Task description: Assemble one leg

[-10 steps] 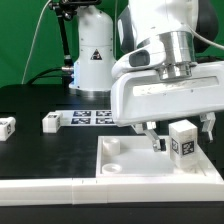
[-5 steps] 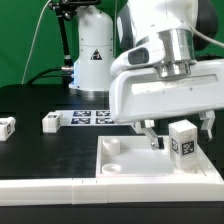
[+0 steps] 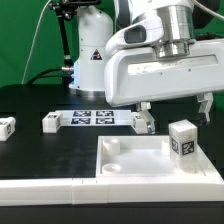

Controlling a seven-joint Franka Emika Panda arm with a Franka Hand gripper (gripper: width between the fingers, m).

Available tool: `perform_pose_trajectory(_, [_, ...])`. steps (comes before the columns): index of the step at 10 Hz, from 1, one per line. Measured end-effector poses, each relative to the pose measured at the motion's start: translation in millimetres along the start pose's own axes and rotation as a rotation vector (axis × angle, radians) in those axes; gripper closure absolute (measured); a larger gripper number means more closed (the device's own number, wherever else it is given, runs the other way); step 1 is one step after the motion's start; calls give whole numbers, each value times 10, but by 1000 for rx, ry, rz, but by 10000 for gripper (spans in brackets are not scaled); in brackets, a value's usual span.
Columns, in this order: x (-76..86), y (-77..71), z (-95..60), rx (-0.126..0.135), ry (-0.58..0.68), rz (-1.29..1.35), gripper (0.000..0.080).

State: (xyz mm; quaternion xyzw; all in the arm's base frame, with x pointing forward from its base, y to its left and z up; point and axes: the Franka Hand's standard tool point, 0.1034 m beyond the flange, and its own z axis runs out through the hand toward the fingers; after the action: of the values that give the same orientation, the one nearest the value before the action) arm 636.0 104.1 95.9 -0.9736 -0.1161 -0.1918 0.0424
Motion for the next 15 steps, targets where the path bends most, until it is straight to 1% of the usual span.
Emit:
perform_pose_trajectory(1, [-29, -14, 9, 6, -25, 2, 150])
perform_pose_trajectory(2, [-80, -53, 20, 28, -117, 2, 150])
perform_pose_trajectory(3, [-94, -41, 20, 50, -222, 5, 150])
perform_pose_trajectory(4, [-70, -18, 33, 69, -308, 9, 150])
perform_pose_trajectory(5, [-22, -3, 53, 80, -350, 12, 150])
perform_pose_trajectory(6, [-67, -43, 39, 106, -460, 16, 150])
perform_pose_trajectory(7, [17, -45, 70, 113, -471, 17, 150])
perform_pose_trajectory(8, [42, -41, 88, 113, -465, 17, 150])
perform_pose_trajectory(9, [53, -45, 90, 113, -464, 17, 150])
perform_pose_trajectory(11, [33, -30, 141, 115, -467, 17, 150])
perform_pose_trajectory(13, [36, -29, 145, 114, -464, 17, 159])
perform_pose_trajectory(14, [35, -29, 145, 114, -464, 17, 324])
perform_pose_trajectory(15, [36, -29, 145, 114, -464, 17, 505])
